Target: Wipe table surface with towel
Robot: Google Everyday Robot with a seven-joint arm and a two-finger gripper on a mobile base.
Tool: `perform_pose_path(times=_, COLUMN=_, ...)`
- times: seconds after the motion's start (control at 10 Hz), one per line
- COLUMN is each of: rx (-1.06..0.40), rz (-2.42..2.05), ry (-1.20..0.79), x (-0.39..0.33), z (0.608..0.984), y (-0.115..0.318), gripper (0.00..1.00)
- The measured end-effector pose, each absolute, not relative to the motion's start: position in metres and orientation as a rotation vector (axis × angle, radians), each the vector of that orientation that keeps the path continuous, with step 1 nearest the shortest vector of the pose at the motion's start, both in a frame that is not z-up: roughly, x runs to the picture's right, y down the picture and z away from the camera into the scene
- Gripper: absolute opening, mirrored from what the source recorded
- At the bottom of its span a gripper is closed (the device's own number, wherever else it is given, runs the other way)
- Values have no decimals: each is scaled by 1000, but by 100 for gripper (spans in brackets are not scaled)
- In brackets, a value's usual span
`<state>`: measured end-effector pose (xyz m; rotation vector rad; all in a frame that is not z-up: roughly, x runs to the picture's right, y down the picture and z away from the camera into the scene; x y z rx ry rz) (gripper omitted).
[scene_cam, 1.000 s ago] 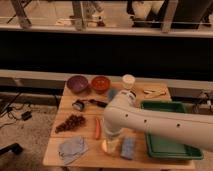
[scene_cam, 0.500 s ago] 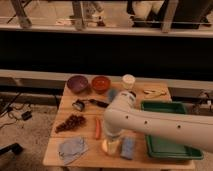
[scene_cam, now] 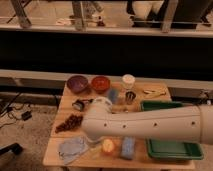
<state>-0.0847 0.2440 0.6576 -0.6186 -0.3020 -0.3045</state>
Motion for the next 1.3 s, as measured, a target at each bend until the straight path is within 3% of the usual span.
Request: perform_pose_path(times=1.3, rx=-685, rz=-367, ry=-432, x=-187, z=703, y=278, gripper=80)
